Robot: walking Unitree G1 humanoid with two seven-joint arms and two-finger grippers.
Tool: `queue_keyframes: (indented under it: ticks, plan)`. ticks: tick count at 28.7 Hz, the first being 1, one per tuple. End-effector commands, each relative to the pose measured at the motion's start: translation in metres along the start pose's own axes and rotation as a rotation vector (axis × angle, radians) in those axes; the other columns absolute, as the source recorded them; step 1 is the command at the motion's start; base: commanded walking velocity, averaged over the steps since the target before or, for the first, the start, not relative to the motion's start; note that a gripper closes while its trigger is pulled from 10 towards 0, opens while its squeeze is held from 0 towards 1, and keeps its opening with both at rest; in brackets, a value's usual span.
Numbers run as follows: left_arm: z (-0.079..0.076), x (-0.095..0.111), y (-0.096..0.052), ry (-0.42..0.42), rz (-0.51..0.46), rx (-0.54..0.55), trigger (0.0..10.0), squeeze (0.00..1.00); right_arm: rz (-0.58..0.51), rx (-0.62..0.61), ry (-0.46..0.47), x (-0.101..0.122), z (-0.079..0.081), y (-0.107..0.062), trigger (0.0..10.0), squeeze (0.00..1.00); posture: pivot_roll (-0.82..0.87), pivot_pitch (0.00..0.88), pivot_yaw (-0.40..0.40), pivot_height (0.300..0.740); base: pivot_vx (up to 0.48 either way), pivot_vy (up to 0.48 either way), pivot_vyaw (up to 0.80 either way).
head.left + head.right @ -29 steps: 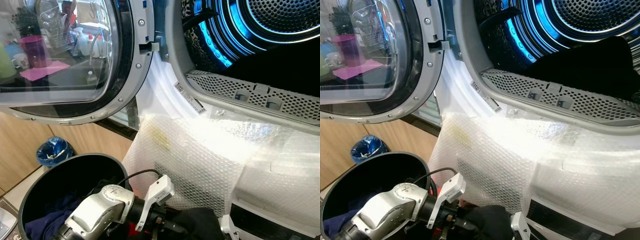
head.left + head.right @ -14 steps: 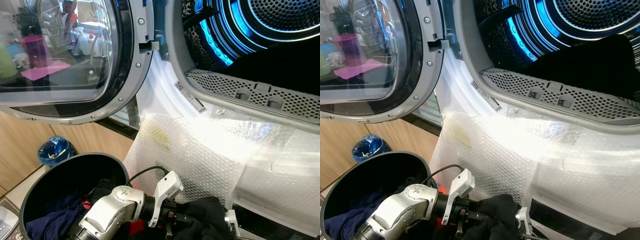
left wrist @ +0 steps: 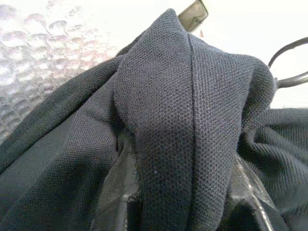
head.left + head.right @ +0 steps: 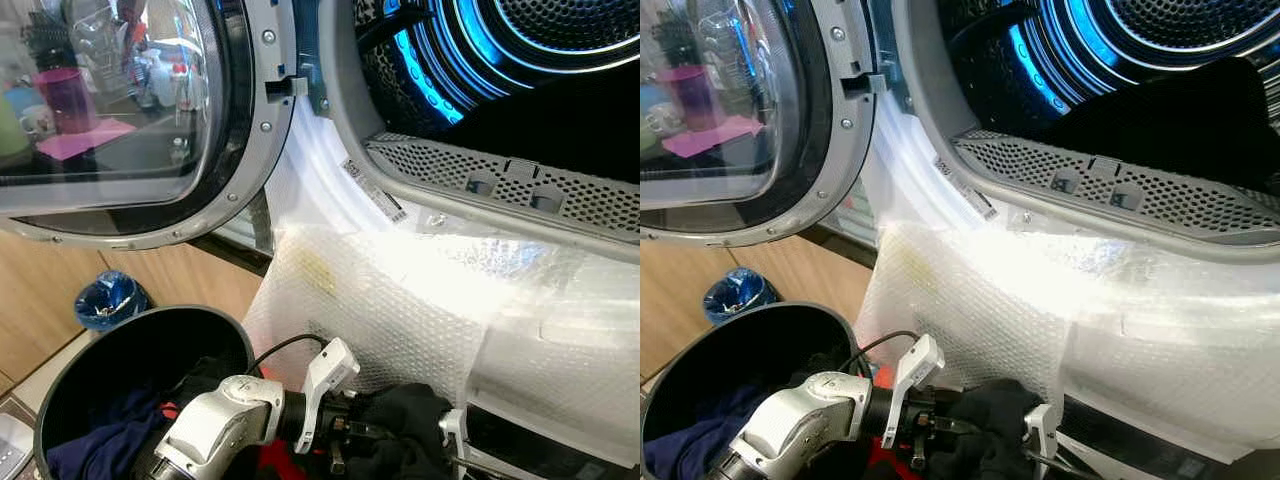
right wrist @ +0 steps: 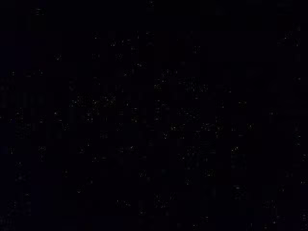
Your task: Clothes washing
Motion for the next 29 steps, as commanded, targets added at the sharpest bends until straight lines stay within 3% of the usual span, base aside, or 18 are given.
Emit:
queue_keyframes:
  ticks: [1,2,4,8,14,16,19,21,25,29]
  plan:
    - [-0.016,0.009,0.005,0.016,-0.036,-0.122,0.0,0.00,0.138,-0.059,-0.080,-0.024,-0.004,-0.004,10.0,0.00,-0.10,0.039,0.085,0.740,0.000,0.000,0.00]
    - [-0.016,0.009,0.004,0.016,-0.035,-0.117,0.0,0.00,0.179,-0.056,-0.197,-0.030,-0.003,-0.009,10.0,0.00,-0.10,0.039,0.085,0.740,0.000,0.000,0.00]
    - [-0.015,0.009,0.004,0.015,-0.037,-0.116,0.0,0.00,0.163,-0.070,-0.271,-0.029,-0.003,-0.012,10.0,0.00,-0.10,0.039,0.085,0.740,0.000,0.000,0.00]
    - [-0.016,0.011,0.005,0.009,-0.043,-0.116,0.0,0.00,0.186,-0.072,-0.278,-0.031,-0.008,-0.017,10.0,0.00,-0.11,0.041,0.083,0.740,0.000,0.000,0.00]
    - [-0.017,0.013,0.007,0.003,-0.051,-0.121,0.0,0.00,0.104,0.008,-0.216,-0.025,-0.002,-0.017,10.0,0.00,-0.11,0.042,0.084,0.740,0.000,0.000,0.00]
    - [-0.019,0.014,0.010,0.001,-0.047,-0.135,0.0,0.00,-0.017,-0.027,-0.174,-0.012,-0.003,-0.010,10.0,0.00,-0.11,0.041,0.086,0.740,0.000,0.000,0.00]
    - [-0.020,0.014,0.010,0.002,-0.046,-0.138,0.0,0.00,-0.075,-0.020,-0.151,-0.006,-0.002,-0.009,10.0,0.00,-0.11,0.043,0.089,0.740,0.000,0.000,0.00]
    - [-0.020,0.015,0.011,0.002,-0.044,-0.142,0.0,0.00,-0.119,0.050,-0.112,-0.001,0.008,-0.009,10.0,0.00,-0.11,0.042,0.092,0.740,0.000,0.000,0.00]
    - [-0.020,0.016,0.013,0.002,-0.046,-0.145,0.0,0.00,-0.076,0.093,-0.124,-0.007,0.013,-0.009,10.0,0.00,-0.11,0.043,0.094,0.740,0.000,0.000,0.00]
    - [-0.021,0.016,0.012,0.002,-0.043,-0.146,0.0,0.00,-0.133,0.034,-0.089,-0.003,0.007,-0.005,10.0,0.00,-0.11,0.043,0.095,0.740,0.000,0.000,0.00]
Point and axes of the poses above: a point about 5 cm out from each wrist's last joint towards the gripper, its own y axis pointing out of the wrist towards the gripper, its own x axis along the axis of the wrist's last joint, z = x × y, the point moved 1 cm from there along y, pointing out of the wrist towards the gripper, and after that the axes turned 11 degrees about -y, right-handed, at the moved point
